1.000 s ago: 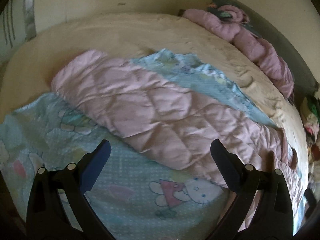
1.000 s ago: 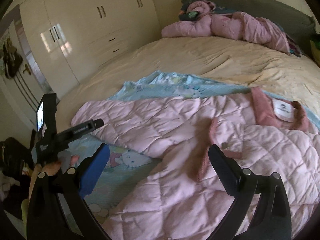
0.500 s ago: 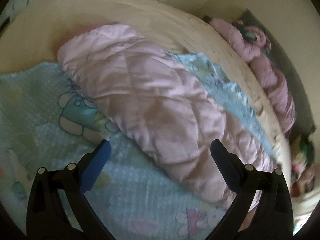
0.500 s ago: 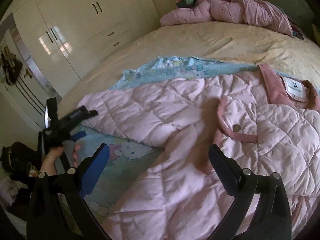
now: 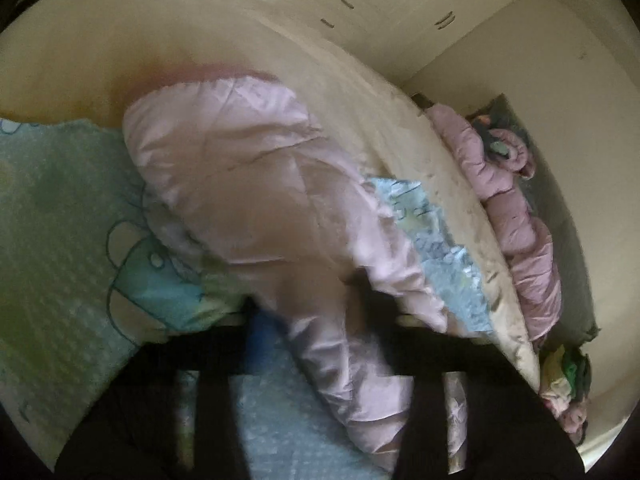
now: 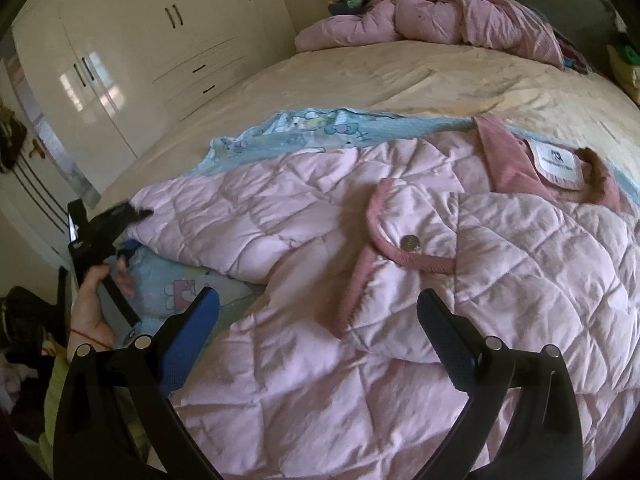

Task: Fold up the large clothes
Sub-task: 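Move the left gripper to the other sleeve and grasp its cuff, then lift the sleeve with the left gripper, fold it across the jacket, release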

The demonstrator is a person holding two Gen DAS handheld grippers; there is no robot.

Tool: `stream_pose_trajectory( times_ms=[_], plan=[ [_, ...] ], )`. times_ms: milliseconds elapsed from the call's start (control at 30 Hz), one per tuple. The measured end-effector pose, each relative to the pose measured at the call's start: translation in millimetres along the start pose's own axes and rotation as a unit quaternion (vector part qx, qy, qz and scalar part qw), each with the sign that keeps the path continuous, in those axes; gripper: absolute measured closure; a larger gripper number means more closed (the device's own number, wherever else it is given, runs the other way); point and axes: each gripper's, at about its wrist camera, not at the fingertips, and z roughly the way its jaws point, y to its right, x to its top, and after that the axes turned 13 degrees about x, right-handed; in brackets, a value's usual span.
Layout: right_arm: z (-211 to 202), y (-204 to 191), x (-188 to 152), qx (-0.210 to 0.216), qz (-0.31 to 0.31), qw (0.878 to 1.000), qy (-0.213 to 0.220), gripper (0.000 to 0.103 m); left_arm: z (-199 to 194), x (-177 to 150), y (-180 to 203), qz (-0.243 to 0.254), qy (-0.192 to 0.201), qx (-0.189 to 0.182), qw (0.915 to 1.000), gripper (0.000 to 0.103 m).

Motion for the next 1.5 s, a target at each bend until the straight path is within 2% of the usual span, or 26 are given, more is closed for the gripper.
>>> stream_pose_trajectory(
  times_ms=[67, 200, 400, 600, 733, 900, 1233, 1500],
  plan=[
    [-6.0, 2.9, -3.8, 0.002, 0.004, 1.000, 0.006, 0.004, -13.2, 3.2, 1.8, 0.004, 0.010, -0.015, 0.9998, 0.091],
    [-21.8, 6.9, -11.7, 0.002, 0.010, 1.000, 0.017, 0.004, -55.9, 9.7, 19.1, 0.036, 0.052, -0.034, 0.9974, 0.093],
    [-62.2, 20.3, -19.6, -0.010, 0.032, 0.998, 0.054, 0.004, -128.2, 5.9, 55.5, 0.089, 0.109, -0.073, 0.9874, 0.094],
    [-107.4, 32.6, -30.2, -0.023, 0.046, 0.995, 0.085, 0.004, -190.2, -17.3, 99.6, 0.142, 0.144, -0.118, 0.9722, 0.094],
    [-136.5, 43.9, -40.4, -0.029, 0.062, 0.992, 0.106, 0.004, -227.0, -42.4, 131.2, 0.188, 0.159, -0.145, 0.9583, 0.094],
    [-170.1, 59.5, -57.4, -0.025, 0.090, 0.987, 0.130, 0.004, -253.4, -77.6, 170.7, 0.247, 0.176, -0.146, 0.9415, 0.094],
    [-233.5, 98.6, -96.6, -0.024, 0.143, 0.975, 0.171, 0.004, -270.9, -143.2, 223.0, 0.329, 0.167, -0.173, 0.9133, 0.094],
    [-265.5, 130.8, -126.5, -0.025, 0.189, 0.962, 0.194, 0.004, -260.7, -201.2, 254.9, 0.377, 0.112, -0.227, 0.8908, 0.094]
  ],
)
